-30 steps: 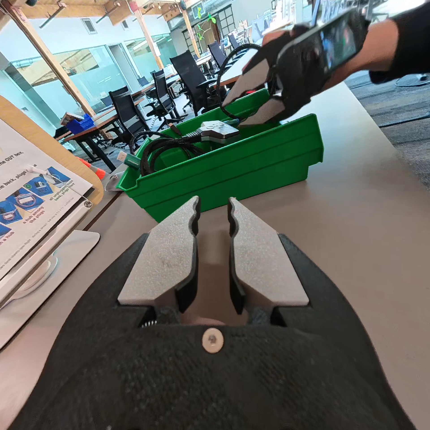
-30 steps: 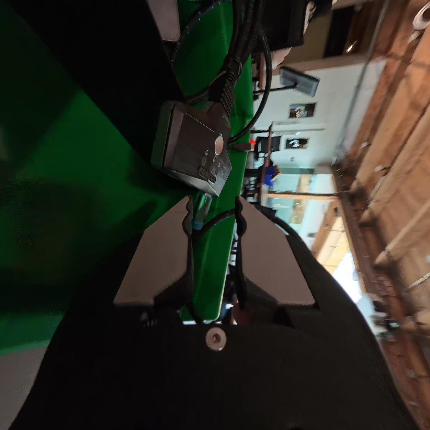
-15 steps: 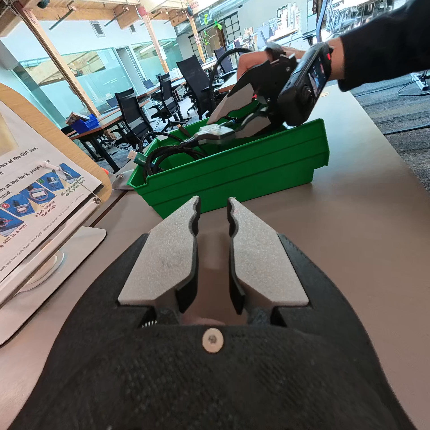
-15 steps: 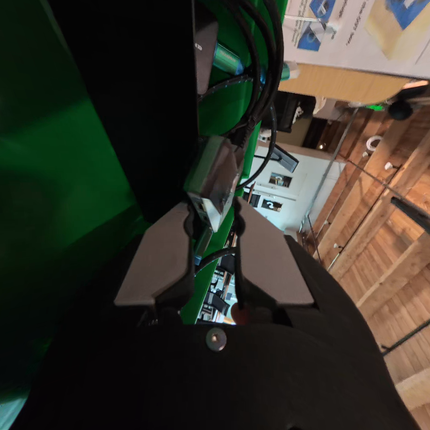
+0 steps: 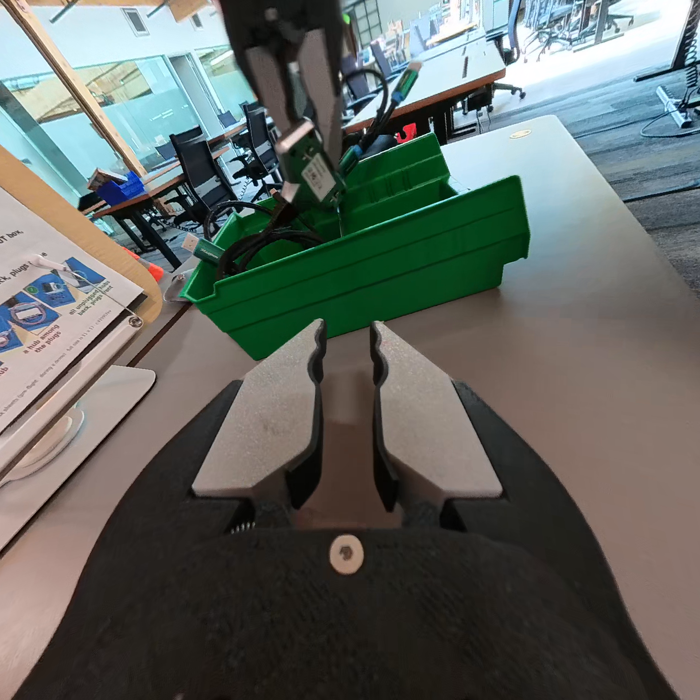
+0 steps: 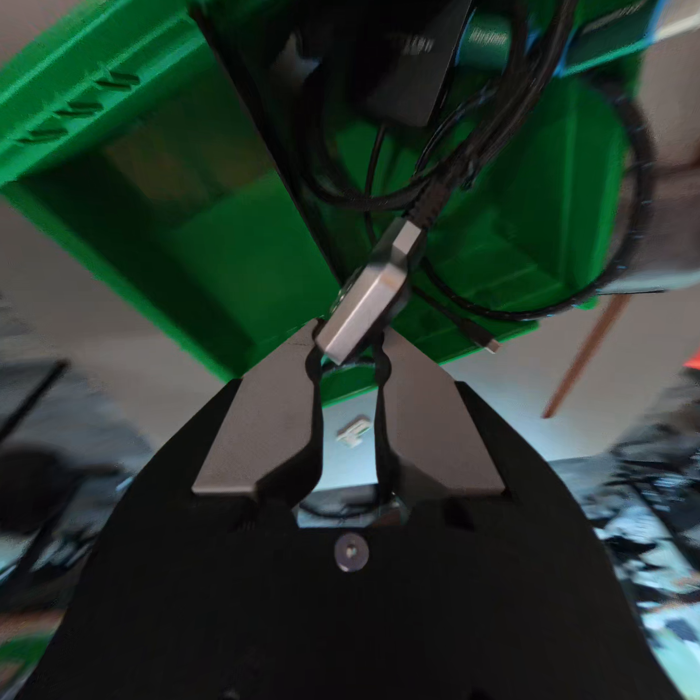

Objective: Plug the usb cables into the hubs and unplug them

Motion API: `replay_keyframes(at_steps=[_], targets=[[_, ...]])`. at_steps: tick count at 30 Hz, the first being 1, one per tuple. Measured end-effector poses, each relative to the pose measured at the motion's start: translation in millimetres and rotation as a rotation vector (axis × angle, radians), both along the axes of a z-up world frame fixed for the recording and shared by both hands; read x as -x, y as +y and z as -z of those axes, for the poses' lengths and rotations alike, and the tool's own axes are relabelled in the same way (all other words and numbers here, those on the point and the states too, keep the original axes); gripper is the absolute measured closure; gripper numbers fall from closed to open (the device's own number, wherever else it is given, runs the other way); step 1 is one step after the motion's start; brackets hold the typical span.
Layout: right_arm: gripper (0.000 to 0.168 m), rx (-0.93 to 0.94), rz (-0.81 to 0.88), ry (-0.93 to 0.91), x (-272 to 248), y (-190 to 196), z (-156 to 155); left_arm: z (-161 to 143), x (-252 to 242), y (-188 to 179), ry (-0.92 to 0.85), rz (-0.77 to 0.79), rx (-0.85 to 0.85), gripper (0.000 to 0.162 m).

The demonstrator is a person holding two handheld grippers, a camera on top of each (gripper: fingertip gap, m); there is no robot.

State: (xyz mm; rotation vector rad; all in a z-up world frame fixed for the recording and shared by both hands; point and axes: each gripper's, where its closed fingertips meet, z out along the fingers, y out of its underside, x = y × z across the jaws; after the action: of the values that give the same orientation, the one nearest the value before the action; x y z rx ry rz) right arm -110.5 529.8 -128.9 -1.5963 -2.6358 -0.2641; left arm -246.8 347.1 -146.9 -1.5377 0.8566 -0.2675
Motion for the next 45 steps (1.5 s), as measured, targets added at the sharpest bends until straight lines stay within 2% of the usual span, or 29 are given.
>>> replay_keyframes(at_steps=[2,4,9,11,12,14,19,21,23,25,27,29,31,33,35,37,39,41,43,45], targets=[[0.147,0.121,0.077,-0.15,7,4,2,0,0,0,0.005,-0.003,-0.002,0.142],[0.147,0.212,0.131,-0.218,22,10,4,1,2,1,0.007,-0.011,-0.002,0.142],[0.151,0.508,0.318,-0.096,80,16,13,1,8,0,-0.011,-0.018,0.011,0.142],[0.168,0.532,0.426,-0.228,63,26,32,2,9,0,-0.003,-0.016,0.009,0.142],[0.168,0.554,0.511,-0.309,55,29,42,1,9,0,-0.001,-0.017,0.004,0.142],[0.168,0.647,0.595,-0.313,61,28,46,-2,10,-2,-0.009,-0.015,0.002,0.142],[0.168,0.582,0.694,-0.38,62,29,48,-8,8,-5,-0.033,0.001,-0.002,0.141],[0.168,0.503,0.65,-0.369,63,33,45,-7,6,-5,-0.025,0.002,-0.001,0.141],[0.168,0.412,0.57,-0.23,73,45,34,-5,6,-5,-0.021,0.003,0.003,0.141],[0.168,0.379,0.576,-0.043,88,57,12,-5,6,-5,-0.018,0.001,0.003,0.141],[0.138,0.3,0.565,0.171,99,70,-14,-7,7,-5,-0.025,-0.001,-0.002,0.141],[0.125,0.219,0.488,0.387,106,64,-39,-10,9,-5,-0.034,-0.005,-0.007,0.141],[0.119,0.146,0.392,0.574,105,39,-54,-12,10,-5,-0.039,-0.009,-0.013,0.141],[0.118,0.044,0.321,0.702,97,10,-53,-14,10,-5,-0.048,-0.007,-0.017,0.141],[0.124,-0.13,0.271,0.814,91,-7,-45,-14,8,-5,-0.055,-0.003,-0.015,0.142],[0.139,-0.284,0.185,0.87,92,-19,-34,-13,6,-4,-0.06,0.001,-0.009,0.142],[0.139,-0.411,0.097,0.895,99,-25,-24,-10,3,-3,-0.056,0.002,-0.001,0.141],[0.137,-0.422,0.056,0.865,107,-32,-10,-8,3,-2,-0.046,-0.002,0.0,0.141],[0.138,-0.338,0.075,0.841,113,-38,4,-8,5,-2,-0.043,-0.011,-0.004,0.141],[0.145,-0.339,0.112,0.878,116,-27,2,-9,9,-2,-0.056,-0.018,-0.004,0.142]])
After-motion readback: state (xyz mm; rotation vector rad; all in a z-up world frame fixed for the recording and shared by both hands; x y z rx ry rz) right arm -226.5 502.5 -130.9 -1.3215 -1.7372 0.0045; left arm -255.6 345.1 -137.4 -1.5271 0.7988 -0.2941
